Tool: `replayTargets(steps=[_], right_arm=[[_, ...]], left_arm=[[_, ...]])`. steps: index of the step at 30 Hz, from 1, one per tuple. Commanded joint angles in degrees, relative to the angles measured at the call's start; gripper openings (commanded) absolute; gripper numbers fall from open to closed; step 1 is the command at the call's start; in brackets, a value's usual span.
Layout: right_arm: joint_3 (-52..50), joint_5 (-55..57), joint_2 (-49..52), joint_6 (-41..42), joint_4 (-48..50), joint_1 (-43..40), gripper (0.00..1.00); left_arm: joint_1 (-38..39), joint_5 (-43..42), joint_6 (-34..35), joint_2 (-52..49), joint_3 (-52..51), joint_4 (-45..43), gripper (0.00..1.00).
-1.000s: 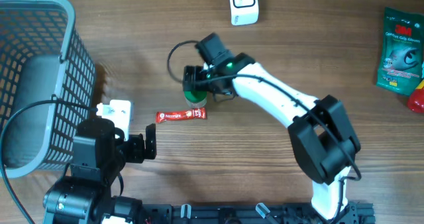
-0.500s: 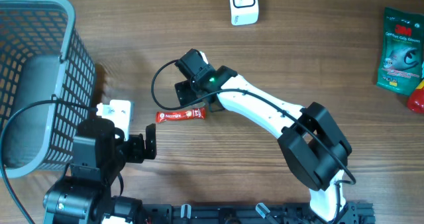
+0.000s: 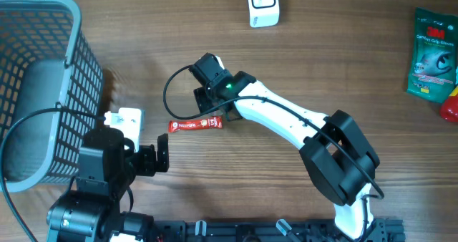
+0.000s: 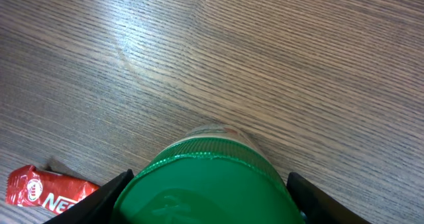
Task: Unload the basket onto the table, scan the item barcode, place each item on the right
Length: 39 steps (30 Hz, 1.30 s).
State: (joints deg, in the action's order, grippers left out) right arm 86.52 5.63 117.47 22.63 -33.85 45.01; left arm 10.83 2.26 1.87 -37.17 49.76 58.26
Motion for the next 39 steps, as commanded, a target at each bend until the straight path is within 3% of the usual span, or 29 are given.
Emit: replayTargets(steps=[1, 7, 10, 16, 19, 24, 27, 31, 36, 39], right_arm=[[0.81, 0.24, 0.52, 3.21, -2.21, -0.72, 0.69], [0.83, 10.03, -4.28, 10.51, -10.25, -4.24, 0.69], [0.83, 10.01, -6.86, 16.22, -14.08, -7.17, 0.66], [-0.28, 10.05, -7.17, 30.95, -17.92, -13.75, 0.68], [-2.14, 9.99, -7.17, 44.52, -18.1, -17.35, 0.7], [-4.87, 11.74, -7.17, 69.48, -20.06, -20.41, 0.65], [-6.43, 13.68, -7.17, 79.56, -21.14, -20.46, 0.78], [-5.99, 10.08, -7.34, 82.99, -22.53, -20.46, 0.97], [-4.33, -1.2, -7.41, 82.09, -25.16, -20.5, 1.0], [-2.29, -2.27, -8.39, 75.08, -27.89, -20.5, 0.99]], left_arm=[[0.31, -0.26, 0.52, 0.31, -0.33, -0.15, 1.0], [0.31, -0.26, 0.55, 0.31, -0.33, -0.15, 1.0], [0.31, -0.26, 0.55, 0.31, -0.33, -0.15, 1.0], [0.31, -0.26, 0.55, 0.31, -0.33, -0.15, 1.0], [0.31, -0.26, 0.55, 0.31, -0.33, -0.15, 1.0], [0.31, -0.26, 0.55, 0.31, -0.33, -0.15, 1.0], [0.31, -0.26, 0.55, 0.31, -0.33, -0.15, 1.0], [0.31, -0.26, 0.52, 0.31, -0.33, -0.15, 1.0], [0.31, -0.26, 0.52, 0.31, -0.33, -0.15, 1.0], [0.31, -0.26, 0.52, 0.31, -0.33, -0.15, 1.0]])
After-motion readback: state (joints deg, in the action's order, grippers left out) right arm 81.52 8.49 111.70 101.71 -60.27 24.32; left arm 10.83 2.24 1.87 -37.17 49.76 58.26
